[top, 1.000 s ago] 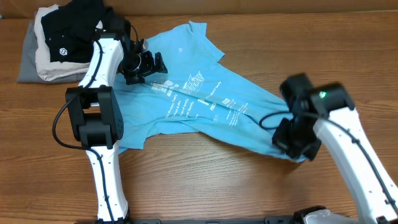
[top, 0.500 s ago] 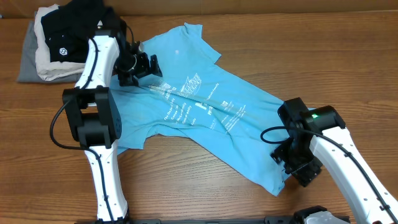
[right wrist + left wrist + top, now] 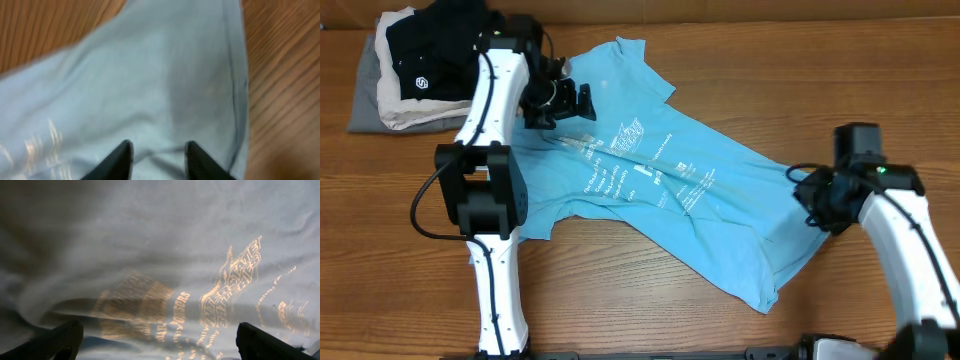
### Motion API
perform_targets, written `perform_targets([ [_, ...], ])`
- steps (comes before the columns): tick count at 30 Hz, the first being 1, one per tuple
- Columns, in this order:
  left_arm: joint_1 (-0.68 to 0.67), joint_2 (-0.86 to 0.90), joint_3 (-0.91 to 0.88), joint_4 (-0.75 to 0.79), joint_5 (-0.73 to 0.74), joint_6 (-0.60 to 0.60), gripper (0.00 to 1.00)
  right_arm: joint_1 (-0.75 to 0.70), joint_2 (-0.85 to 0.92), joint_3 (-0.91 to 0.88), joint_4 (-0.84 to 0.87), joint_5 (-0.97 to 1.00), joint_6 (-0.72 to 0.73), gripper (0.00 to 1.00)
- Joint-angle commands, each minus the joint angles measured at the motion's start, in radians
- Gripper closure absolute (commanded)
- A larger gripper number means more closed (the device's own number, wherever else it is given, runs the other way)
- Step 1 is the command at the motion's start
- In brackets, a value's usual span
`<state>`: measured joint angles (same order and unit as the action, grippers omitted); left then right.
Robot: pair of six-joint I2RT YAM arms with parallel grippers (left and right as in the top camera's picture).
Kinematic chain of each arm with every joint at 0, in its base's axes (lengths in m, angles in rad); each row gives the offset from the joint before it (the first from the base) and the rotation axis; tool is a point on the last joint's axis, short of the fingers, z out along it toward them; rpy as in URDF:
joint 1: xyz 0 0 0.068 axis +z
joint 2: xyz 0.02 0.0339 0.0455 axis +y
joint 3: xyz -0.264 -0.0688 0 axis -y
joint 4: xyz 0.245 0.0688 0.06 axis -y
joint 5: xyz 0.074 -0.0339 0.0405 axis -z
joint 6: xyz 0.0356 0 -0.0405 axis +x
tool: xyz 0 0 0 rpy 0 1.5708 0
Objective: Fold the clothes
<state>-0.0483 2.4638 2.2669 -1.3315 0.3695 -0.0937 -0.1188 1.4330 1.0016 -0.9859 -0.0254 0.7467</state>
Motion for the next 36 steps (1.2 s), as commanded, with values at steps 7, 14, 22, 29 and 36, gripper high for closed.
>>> perform_targets([
  [7, 0.001, -0.013, 0.022, 0.001, -0.007, 0.027, 0.0, -0.1, 0.246, 0.01, 0.126, -0.022, -0.137, 0.96],
  [14, 0.001, -0.013, 0.022, 0.001, -0.008, 0.027, 0.0, -0.1, 0.36, 0.01, 0.218, -0.012, -0.153, 0.96],
  [22, 0.001, -0.013, 0.022, 0.0, -0.013, 0.027, 0.0, -0.123, 0.413, 0.01, 0.305, 0.083, -0.151, 0.96],
  [29, 0.001, -0.013, 0.022, -0.002, -0.01, 0.027, 0.0, -0.256, 0.465, 0.022, 0.386, 0.039, -0.179, 0.96],
  [36, 0.0, -0.013, 0.022, -0.004, -0.009, 0.027, 0.0, -0.377, 0.529, 0.18, 0.371, 0.008, -0.265, 0.96],
])
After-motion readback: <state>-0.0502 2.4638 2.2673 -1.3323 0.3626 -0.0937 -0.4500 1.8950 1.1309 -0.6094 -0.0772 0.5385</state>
